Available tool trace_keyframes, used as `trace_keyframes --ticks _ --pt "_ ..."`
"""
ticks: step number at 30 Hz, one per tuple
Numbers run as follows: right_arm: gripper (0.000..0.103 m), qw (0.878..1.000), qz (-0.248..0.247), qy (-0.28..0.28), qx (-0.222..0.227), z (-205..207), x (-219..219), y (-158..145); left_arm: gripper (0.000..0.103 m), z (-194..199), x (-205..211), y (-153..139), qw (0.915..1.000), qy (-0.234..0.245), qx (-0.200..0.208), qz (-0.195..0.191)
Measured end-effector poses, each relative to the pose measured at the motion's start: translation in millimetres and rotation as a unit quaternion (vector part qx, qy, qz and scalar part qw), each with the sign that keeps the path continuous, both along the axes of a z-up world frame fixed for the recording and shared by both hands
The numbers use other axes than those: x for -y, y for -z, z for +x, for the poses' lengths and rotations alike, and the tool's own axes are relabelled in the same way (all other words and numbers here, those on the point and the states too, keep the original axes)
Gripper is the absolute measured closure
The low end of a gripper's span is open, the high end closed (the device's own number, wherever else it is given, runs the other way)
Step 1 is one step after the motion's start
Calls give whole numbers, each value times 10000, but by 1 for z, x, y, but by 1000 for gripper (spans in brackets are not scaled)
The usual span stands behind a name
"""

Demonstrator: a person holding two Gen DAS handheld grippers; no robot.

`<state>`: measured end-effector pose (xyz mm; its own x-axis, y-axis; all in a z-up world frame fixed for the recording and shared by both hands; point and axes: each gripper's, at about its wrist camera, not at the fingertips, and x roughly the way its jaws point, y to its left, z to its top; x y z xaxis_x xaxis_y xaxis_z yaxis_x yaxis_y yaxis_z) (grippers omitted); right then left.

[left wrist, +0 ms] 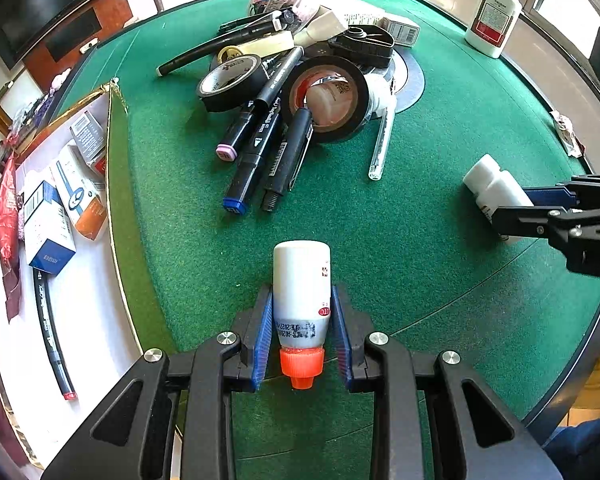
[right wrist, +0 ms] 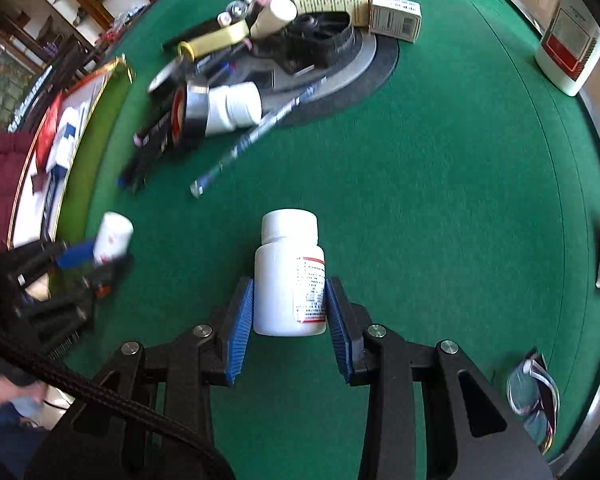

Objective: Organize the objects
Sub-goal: 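Carry both white bottles into the white box and open both grippers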

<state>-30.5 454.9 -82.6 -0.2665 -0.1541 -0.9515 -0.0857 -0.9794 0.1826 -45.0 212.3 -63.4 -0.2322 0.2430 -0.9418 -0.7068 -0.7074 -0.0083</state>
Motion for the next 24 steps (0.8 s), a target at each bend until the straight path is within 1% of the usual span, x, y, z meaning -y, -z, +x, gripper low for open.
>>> trace_keyframes --ticks 3,5,11,13,16,18,19,20,24 --pt "69 9998 192 -58 18 -2 2 3 80 1 4 -1 10000 -1 -13 1" --pt "69 9997 228 0 65 -5 2 7 80 -8 1 4 10000 -18 -8 10" --pt "69 9984 570 35 5 -9 10 9 78 -9 1 5 10000 -45 -42 4" --pt "69 9977 684 -2 -5 -4 12 8 78 -9 1 5 10000 -74 -36 7" --pt "67 9977 661 120 -60 -3 10 8 77 -10 -3 6 10000 -74 -43 -15" --pt "59 9988 430 195 -137 -2 7 7 75 -10 -4 6 10000 -76 -52 -27" --pt "45 9993 297 141 -154 -2 6 8 70 -10 -4 7 9999 -87 -85 -60" --pt "35 9997 218 17 -129 -3 8 8 68 -10 -4 7 9998 -133 -126 -90" --pt "35 9990 436 -93 -104 -4 14 9 69 -10 -1 7 9998 -150 -124 23"
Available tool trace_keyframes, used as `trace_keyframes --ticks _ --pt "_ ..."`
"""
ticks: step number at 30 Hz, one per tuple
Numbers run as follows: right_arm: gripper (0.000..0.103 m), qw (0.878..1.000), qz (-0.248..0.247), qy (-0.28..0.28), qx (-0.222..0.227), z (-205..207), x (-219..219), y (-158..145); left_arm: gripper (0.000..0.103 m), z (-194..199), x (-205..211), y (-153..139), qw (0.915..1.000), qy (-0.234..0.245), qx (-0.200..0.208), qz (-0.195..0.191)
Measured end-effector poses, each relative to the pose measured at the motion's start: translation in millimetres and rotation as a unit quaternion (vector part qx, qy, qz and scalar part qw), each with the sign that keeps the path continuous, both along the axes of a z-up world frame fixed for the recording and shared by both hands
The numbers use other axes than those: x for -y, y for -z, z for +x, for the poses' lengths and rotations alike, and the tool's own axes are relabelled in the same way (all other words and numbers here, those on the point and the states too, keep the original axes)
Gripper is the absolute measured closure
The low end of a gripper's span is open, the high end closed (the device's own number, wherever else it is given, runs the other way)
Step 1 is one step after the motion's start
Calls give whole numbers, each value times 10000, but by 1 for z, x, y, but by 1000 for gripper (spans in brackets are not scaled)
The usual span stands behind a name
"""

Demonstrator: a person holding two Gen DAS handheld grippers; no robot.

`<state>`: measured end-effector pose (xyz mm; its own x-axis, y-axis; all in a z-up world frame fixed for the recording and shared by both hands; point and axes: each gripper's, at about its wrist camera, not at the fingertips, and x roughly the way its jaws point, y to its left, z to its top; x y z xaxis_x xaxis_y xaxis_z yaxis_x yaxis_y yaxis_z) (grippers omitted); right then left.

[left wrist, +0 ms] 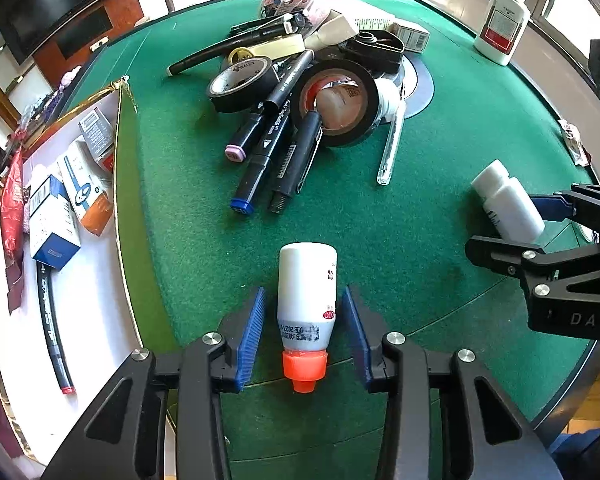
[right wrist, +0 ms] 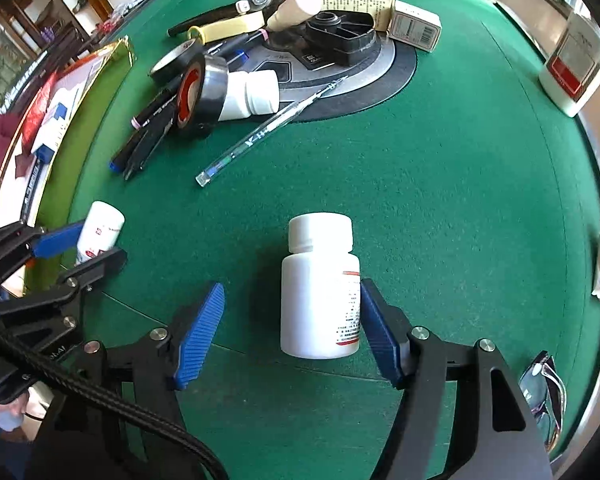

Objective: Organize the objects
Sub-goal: 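Carry both white bottles into the white box and open both grippers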

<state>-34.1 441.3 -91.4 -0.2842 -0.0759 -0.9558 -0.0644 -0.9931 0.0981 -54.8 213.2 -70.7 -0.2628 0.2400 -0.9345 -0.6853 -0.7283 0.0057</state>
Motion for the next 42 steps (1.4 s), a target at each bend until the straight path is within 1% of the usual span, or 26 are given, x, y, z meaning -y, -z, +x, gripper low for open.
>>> trace_keyframes --ticks 1,2,3,4,6,10,16,24,33,37,42 --pt "35 10000 15 12 -3 1 2 0 72 1 1 0 10000 14 -8 16" --pt "41 10000 58 39 -8 1 1 -1 75 2 0 0 10000 19 -22 28" --pt "48 9999 151 76 -32 2 0 -2 80 3 -2 0 10000 32 -46 16" --pt "69 9998 148 112 -65 0 -5 -3 80 5 -3 0 10000 49 -68 -10" --pt "70 9997 -153 205 -66 4 -11 -4 80 6 -3 0 10000 60 -59 11" --pt "70 9987 -350 352 -104 13 -18 -5 80 5 -3 -1 9999 -13 72 154" --pt "70 9982 -423 369 -197 21 -9 -11 80 8 -8 -7 9997 59 76 225" --pt "70 9981 -513 198 -282 8 6 -16 80 3 -2 -24 9989 -23 99 457" --pt "70 9967 -641 -127 -483 -6 33 -42 80 -14 40 -56 9951 -412 51 903" --pt "70 9948 -737 -373 -589 -13 56 -56 80 -23 66 -68 9921 -644 33 1081" --pt "70 9908 -899 -759 -673 -24 95 -69 80 -36 104 -75 9890 -944 -27 1135"
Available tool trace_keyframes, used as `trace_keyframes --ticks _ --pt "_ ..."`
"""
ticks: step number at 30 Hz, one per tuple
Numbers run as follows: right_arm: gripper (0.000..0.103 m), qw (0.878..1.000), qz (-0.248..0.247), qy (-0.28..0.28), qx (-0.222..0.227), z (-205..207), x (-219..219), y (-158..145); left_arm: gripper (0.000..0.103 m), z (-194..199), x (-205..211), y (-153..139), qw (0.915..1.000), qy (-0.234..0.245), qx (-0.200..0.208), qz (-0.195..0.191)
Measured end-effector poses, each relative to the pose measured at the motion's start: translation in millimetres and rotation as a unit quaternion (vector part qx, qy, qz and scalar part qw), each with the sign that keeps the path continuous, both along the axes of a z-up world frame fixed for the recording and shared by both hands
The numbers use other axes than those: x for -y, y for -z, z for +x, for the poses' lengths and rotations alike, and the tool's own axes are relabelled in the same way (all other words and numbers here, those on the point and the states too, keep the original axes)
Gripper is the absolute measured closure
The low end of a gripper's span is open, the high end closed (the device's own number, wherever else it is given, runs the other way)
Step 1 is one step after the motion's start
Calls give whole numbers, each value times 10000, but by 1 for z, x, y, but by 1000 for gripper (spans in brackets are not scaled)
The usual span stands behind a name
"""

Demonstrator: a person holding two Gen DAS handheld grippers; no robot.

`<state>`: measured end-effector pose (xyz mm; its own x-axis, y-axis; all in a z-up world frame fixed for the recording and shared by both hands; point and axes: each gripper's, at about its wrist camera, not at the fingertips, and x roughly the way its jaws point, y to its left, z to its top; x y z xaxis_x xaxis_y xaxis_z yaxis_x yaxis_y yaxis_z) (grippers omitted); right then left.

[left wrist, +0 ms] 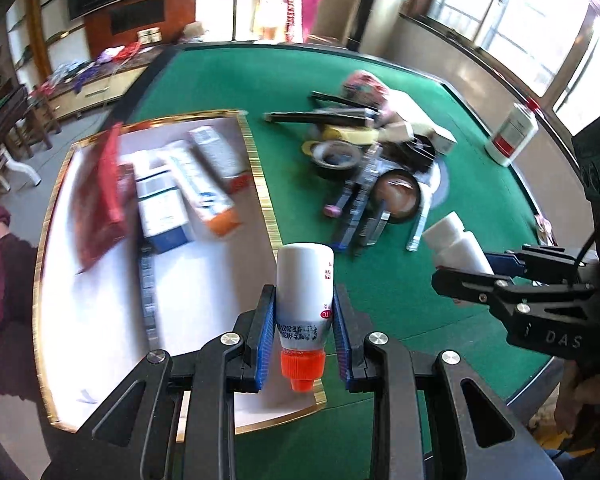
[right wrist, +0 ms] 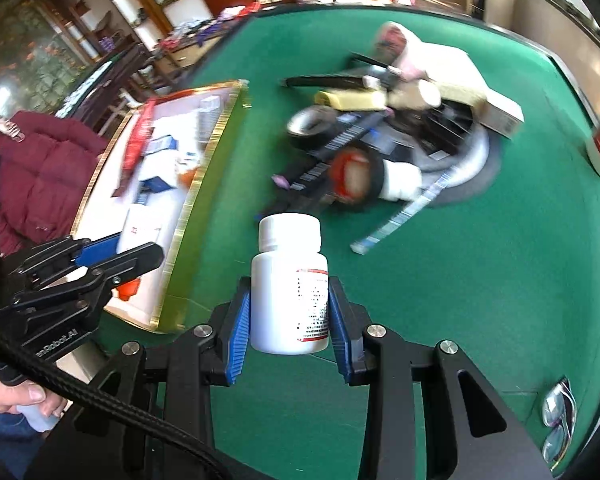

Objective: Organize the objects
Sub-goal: 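Carry both white bottles into the white box and open both grippers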

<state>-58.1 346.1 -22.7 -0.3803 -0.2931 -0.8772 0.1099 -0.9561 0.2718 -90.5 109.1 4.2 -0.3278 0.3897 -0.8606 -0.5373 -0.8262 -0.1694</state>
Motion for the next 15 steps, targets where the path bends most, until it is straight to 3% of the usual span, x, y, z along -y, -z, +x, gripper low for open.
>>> trace_keyframes --ticks 6,15 --pt "69 9986 -89 -516 -40 -11 60 -1 80 -15 51 7 9991 -394 57 -119" --pt "69 9918 -41 -1269 126 -21 147 21 80 -32 116 32 9956 -848 244 -317"
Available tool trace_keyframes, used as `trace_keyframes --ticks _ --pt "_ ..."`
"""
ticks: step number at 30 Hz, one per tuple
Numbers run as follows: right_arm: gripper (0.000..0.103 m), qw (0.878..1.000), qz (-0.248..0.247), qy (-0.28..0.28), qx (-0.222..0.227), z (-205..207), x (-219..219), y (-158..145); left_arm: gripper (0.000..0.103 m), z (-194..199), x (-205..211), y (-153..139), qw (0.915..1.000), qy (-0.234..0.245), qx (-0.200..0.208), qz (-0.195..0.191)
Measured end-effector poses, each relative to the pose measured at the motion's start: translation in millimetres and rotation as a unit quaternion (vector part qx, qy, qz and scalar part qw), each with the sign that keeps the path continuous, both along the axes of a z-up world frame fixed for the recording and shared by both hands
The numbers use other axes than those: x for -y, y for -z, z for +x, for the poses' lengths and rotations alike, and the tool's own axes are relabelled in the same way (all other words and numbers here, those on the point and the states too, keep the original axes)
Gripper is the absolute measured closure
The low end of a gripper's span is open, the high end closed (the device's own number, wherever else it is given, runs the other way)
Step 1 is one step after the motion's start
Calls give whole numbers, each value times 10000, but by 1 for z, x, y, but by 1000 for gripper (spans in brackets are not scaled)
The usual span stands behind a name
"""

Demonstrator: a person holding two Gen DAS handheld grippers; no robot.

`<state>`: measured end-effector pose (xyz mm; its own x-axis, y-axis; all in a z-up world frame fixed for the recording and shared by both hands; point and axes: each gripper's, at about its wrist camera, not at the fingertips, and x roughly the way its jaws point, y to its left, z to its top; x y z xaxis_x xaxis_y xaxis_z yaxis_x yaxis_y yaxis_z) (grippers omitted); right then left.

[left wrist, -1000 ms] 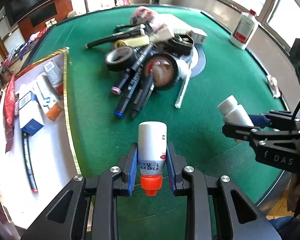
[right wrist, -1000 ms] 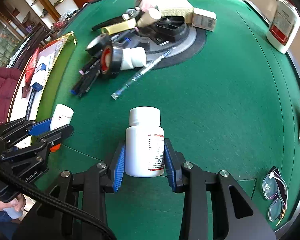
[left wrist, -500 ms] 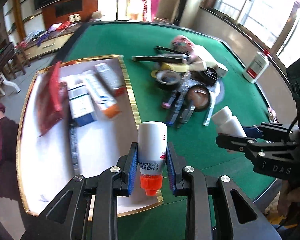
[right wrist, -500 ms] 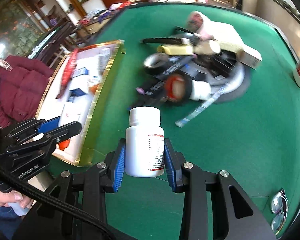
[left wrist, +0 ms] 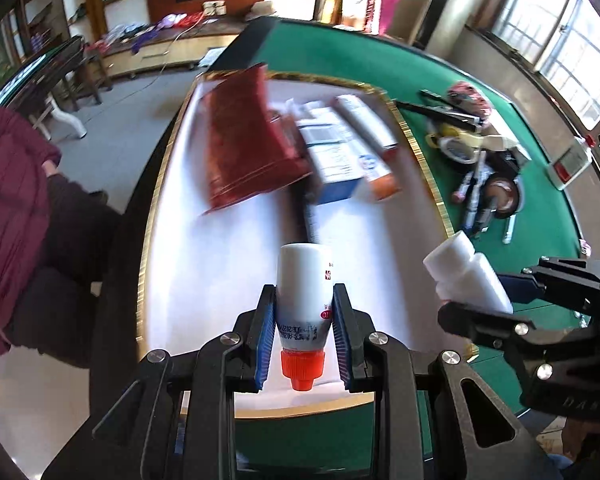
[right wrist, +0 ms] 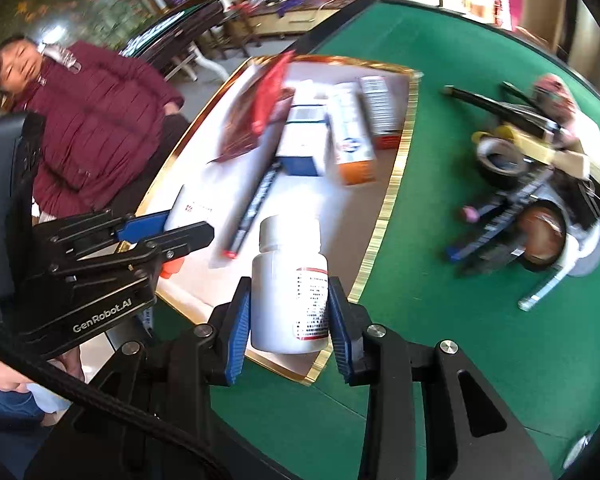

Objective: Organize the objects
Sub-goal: 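Carry both white bottles into the white box and open both grippers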

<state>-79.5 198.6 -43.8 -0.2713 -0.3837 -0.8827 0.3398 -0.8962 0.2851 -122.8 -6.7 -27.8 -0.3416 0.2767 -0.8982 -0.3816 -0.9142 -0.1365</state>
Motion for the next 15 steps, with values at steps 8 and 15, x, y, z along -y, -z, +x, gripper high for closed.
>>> trace_keyframes --ticks 8,15 --pt "69 9991 300 -157 243 -10 31 33 80 -5 20 21 9998 -78 173 -89" --pt "69 9984 367 -179 388 -9 35 48 80 -1 13 32 9994 95 312 -141"
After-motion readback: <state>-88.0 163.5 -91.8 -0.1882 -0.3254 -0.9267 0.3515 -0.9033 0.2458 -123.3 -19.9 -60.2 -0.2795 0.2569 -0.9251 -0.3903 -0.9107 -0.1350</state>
